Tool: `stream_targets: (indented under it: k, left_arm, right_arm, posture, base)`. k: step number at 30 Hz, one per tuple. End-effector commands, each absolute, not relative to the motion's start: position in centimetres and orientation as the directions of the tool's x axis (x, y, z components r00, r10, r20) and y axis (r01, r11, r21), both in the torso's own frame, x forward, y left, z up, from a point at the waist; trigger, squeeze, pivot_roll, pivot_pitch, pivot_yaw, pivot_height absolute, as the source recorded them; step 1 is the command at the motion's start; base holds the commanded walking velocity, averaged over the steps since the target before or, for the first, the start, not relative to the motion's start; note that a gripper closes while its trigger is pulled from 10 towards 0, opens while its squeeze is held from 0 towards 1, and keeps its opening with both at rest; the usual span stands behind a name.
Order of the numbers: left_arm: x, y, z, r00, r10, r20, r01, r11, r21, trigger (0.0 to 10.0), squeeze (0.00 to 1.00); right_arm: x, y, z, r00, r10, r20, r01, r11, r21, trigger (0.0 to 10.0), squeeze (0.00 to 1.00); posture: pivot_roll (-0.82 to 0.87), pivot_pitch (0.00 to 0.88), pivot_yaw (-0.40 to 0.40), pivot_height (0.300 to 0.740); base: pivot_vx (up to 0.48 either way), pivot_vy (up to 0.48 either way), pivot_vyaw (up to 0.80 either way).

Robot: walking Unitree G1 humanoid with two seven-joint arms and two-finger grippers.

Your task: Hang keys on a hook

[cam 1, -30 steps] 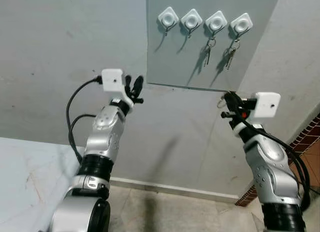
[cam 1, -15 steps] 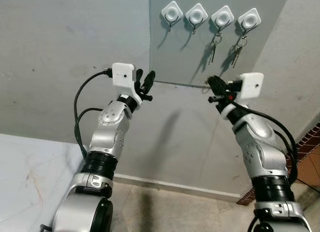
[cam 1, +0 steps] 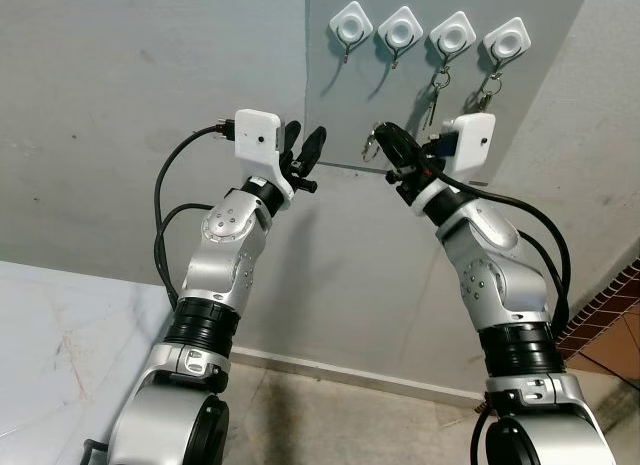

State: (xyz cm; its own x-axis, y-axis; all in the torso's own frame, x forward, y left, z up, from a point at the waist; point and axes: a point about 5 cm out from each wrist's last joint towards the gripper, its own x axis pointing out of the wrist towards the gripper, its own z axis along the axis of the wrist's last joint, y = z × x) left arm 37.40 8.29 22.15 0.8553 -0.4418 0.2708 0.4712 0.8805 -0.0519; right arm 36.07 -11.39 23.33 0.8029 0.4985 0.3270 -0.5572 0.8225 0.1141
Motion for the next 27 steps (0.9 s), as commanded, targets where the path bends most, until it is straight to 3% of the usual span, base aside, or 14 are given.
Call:
stream_targets:
  k: [1, 27]
  left_arm:
    - [37.3, 7.9, 23.3, 0.836, -0.461, 0.297, 0.490, 0.872, -0.026, 10.0, 0.00]
    - [36.3, 6.2, 24.8, 0.785, -0.523, 0.332, 0.556, 0.831, -0.007, 10.0, 0.00]
  right_arm:
    - [36.3, -11.3, 24.3, 0.790, 0.498, 0.358, -0.566, 0.816, 0.115, 10.0, 0.00]
    - [39.0, -11.4, 26.4, 0.818, 0.398, 0.416, -0.511, 0.835, 0.206, 10.0, 0.00]
  posture:
    - [0.04, 0.000, -0.028, 0.740]
    - [0.05, 0.000, -0.022, 0.740]
  base:
    - [0.000, 0.000, 0.00]
    - [0.000, 0.000, 0.00]
